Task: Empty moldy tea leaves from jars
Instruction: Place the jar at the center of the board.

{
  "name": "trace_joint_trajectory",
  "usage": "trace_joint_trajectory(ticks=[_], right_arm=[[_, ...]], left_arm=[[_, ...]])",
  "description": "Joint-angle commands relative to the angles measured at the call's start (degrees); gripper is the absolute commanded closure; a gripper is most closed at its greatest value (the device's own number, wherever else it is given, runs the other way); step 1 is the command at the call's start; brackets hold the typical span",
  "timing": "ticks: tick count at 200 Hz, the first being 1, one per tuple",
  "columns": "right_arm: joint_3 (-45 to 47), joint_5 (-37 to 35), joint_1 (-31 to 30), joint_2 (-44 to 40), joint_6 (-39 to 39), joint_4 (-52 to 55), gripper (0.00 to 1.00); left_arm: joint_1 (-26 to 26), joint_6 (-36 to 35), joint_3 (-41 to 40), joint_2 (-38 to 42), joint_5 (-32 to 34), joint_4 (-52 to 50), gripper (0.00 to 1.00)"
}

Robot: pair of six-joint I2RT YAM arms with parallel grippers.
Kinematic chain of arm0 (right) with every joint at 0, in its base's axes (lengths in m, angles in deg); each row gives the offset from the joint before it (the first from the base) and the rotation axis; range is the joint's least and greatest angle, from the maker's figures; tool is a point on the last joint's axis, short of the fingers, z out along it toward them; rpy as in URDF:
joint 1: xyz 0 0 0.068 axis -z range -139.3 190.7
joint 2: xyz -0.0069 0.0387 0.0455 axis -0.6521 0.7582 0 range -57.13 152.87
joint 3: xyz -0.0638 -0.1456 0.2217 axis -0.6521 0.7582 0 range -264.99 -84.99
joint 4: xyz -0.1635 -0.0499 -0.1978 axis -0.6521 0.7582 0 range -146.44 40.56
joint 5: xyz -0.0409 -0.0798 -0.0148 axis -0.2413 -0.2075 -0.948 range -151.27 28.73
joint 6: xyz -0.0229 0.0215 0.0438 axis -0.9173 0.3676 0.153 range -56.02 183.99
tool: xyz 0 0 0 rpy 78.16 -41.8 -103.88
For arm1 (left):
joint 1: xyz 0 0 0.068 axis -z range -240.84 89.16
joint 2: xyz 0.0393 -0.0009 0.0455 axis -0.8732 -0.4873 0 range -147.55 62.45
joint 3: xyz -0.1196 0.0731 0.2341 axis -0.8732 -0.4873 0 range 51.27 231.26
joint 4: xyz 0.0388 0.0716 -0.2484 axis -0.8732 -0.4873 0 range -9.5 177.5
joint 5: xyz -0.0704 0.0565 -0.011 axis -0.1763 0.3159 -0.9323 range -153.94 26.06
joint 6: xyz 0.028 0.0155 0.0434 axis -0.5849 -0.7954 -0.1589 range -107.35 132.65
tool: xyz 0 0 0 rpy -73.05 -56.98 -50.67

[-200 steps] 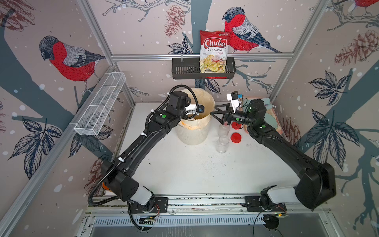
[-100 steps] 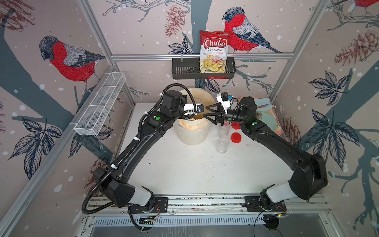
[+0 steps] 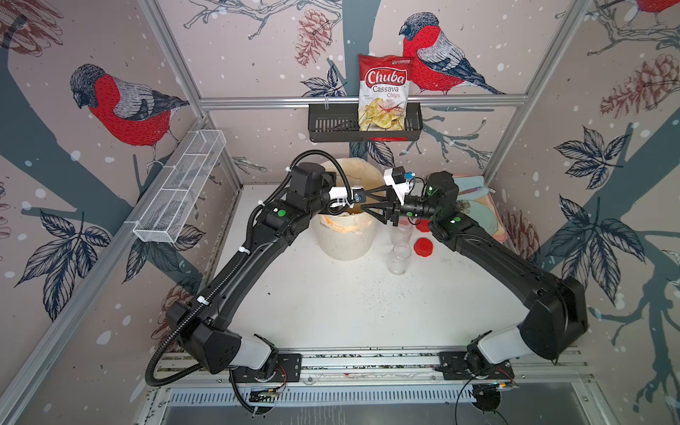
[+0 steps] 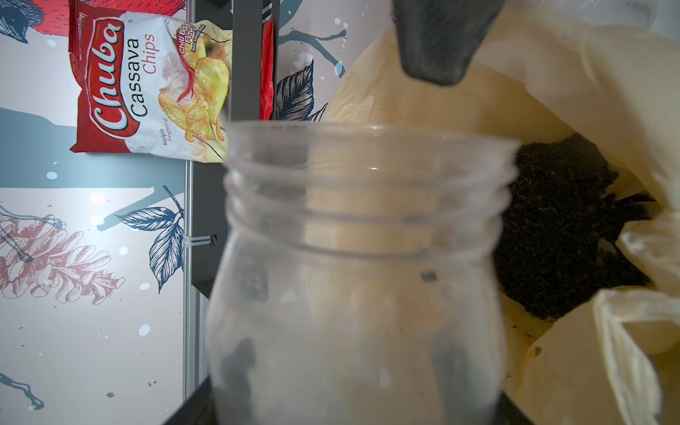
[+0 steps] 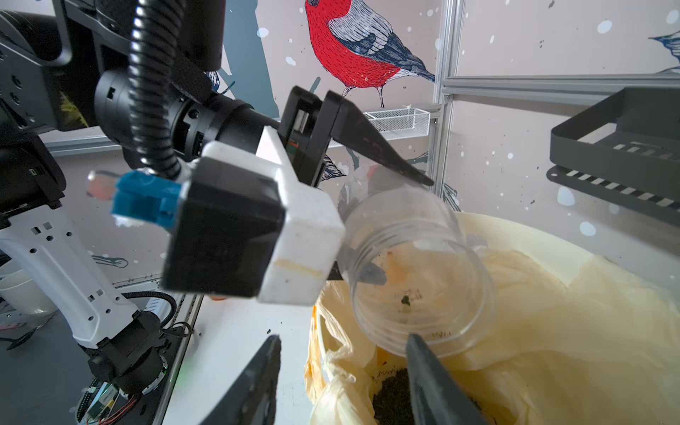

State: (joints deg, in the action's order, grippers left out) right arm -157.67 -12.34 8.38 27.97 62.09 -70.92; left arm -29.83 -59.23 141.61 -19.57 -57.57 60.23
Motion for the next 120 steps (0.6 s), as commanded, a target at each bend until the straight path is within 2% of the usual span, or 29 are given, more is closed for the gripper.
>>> trace_joint_trajectory(ticks=[1,120], right_arm=[[-1.0,-0.1,-0.3,0.2,-1.6,-0.3,0.45],[-4.3,1.2,-1.6,4.3,-2.8,-0.4,0.49]], left_arm=[[0.0,0.7,0.2,0.1,-0.5,0.5,0.34],[0.0,1.1,-0.2,0.6,-1.6,0.4,0.34]])
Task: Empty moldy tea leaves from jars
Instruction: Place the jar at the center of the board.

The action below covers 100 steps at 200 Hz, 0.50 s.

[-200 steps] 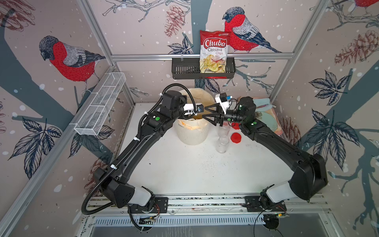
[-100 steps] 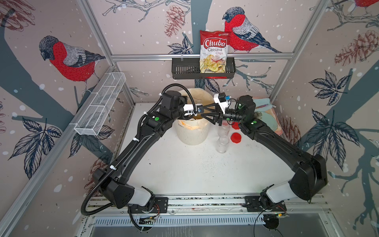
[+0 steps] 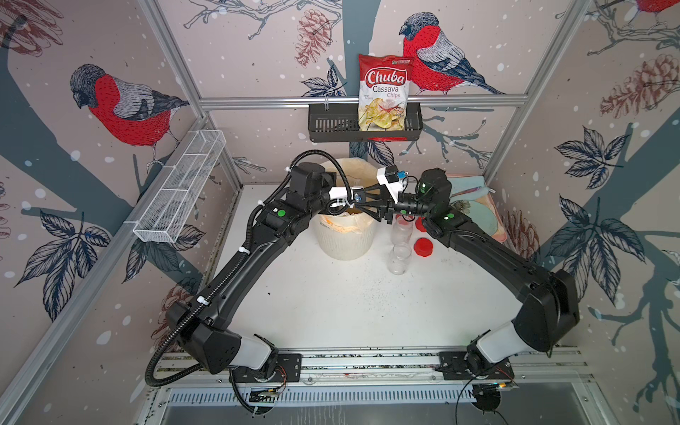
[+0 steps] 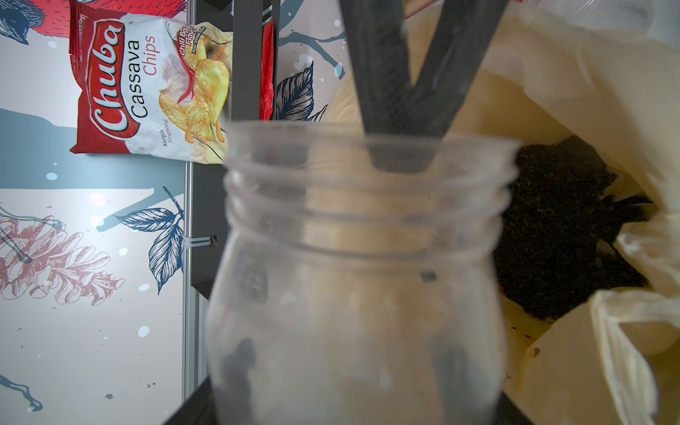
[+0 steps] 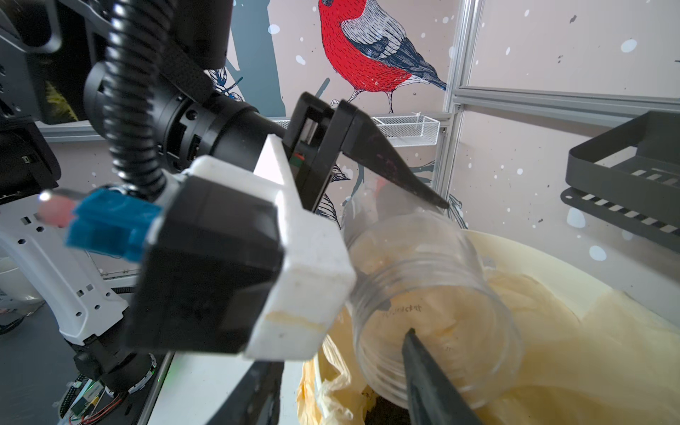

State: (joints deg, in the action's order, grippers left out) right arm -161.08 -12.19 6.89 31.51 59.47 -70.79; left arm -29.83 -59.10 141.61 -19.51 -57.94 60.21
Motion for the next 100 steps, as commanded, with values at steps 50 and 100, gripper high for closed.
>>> trace_joint_trajectory(ticks=[50,100], right_arm=[[-1.9,2.2,-0.4,1.6,-0.6,0.2,0.57],[-4.1,2.4,-0.8,2.8,-1.5,3.5,0.69]], left_arm=[[0.0,0.8,-0.6,0.7,-1.3,0.4,0.34],[0.0,0.9,-0.6,0.5,-1.3,0.4,0.34]])
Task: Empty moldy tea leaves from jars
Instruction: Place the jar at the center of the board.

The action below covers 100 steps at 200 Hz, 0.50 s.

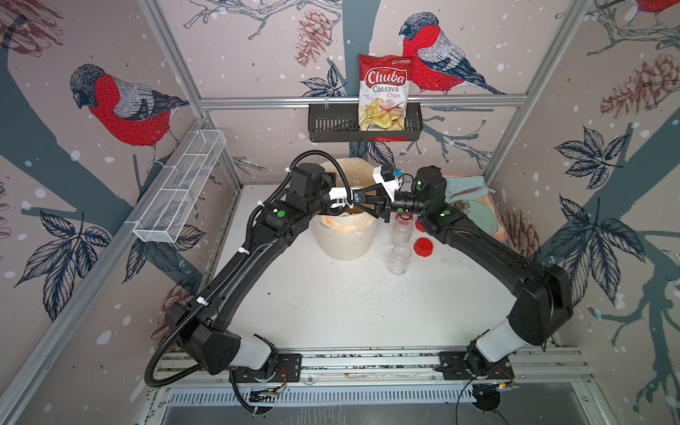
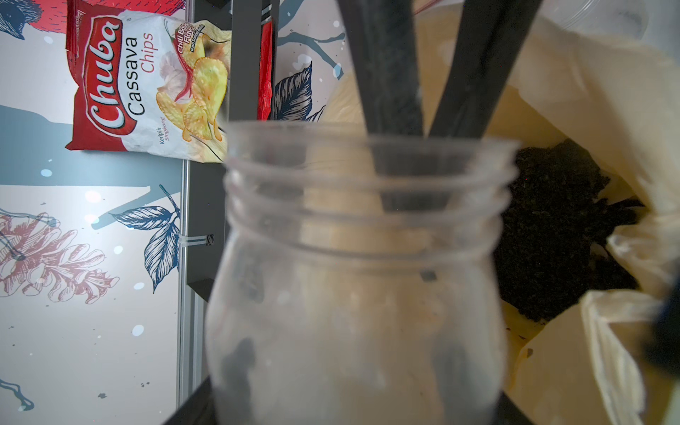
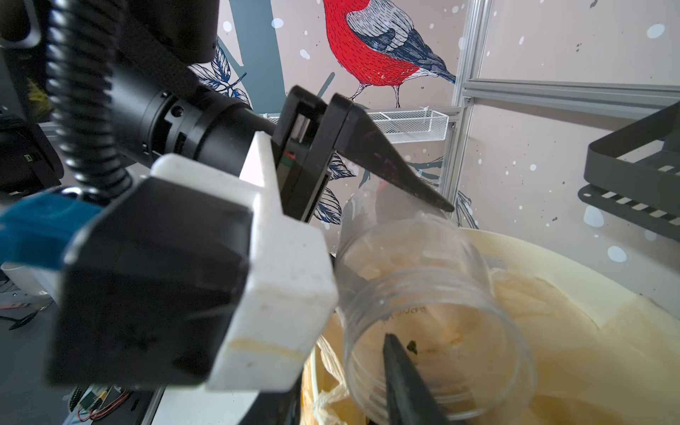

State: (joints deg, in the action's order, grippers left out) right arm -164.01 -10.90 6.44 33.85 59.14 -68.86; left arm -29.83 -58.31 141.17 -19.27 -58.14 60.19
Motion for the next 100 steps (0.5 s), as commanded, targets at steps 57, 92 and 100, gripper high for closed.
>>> trace_joint_trajectory(ticks=[57,92,100], right_arm=[[-2.4,1.3,-0.6,1.3,-1.4,3.3,0.81],[-2.6,1.3,-0.8,1.5,-1.6,3.8,0.87],[-2.7,1.4,-0.8,1.5,-1.6,3.9,0.91]], left_arm=[[0.0,-0.1,-0.3,0.3,-0.9,0.6,0.34],[0.0,0.0,-0.2,0.5,-1.2,0.6,0.34],[0.0,0.0,-0.2,0.5,-1.3,0.6,0.34]])
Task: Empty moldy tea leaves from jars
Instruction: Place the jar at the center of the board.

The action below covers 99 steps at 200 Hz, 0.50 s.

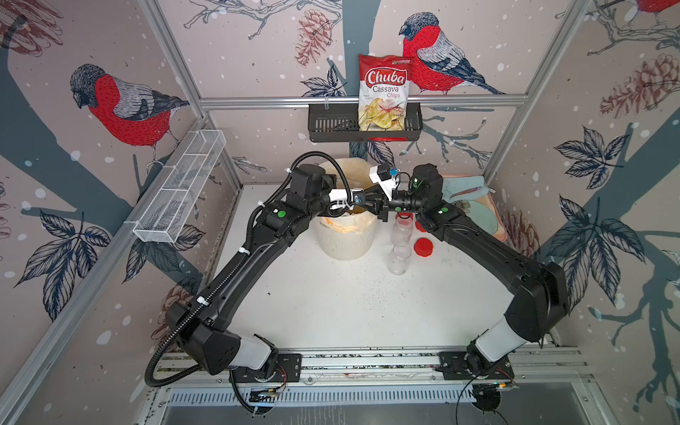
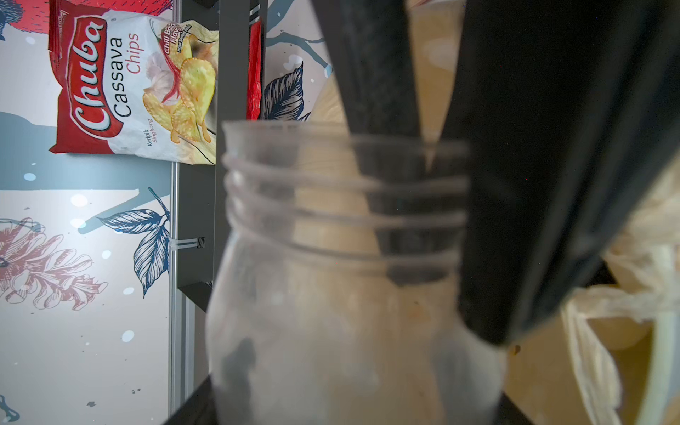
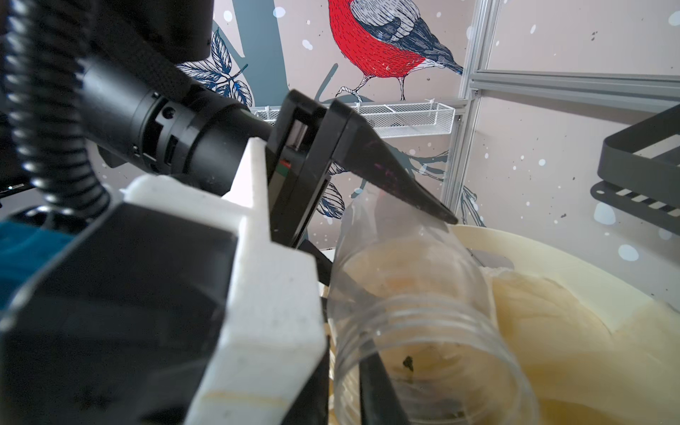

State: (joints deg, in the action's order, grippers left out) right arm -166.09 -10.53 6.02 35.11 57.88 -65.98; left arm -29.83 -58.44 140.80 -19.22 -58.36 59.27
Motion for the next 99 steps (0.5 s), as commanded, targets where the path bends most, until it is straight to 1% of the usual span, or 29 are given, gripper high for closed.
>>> trace_joint_trajectory(ticks=[1,14,81,99], right_arm=[[-0.6,1.0,-0.4,0.2,-0.3,1.0,0.91],[-0.7,1.0,-0.5,0.2,-0.4,1.0,1.00],[-1.2,0.6,-0.8,0.4,-0.8,1.9,1.00],[-1.1,0.3,-0.9,0.1,-0.8,1.6,1.00]], left_arm=[[0.0,0.1,0.2,0.5,-1.0,1.6,0.34],[0.1,0.1,0.1,0.5,-1.1,1.5,0.34],[0.2,-0.1,-0.1,0.8,-0.8,2.4,0.33],[0.2,-0.1,-0.9,1.4,-0.5,3.5,0.31]])
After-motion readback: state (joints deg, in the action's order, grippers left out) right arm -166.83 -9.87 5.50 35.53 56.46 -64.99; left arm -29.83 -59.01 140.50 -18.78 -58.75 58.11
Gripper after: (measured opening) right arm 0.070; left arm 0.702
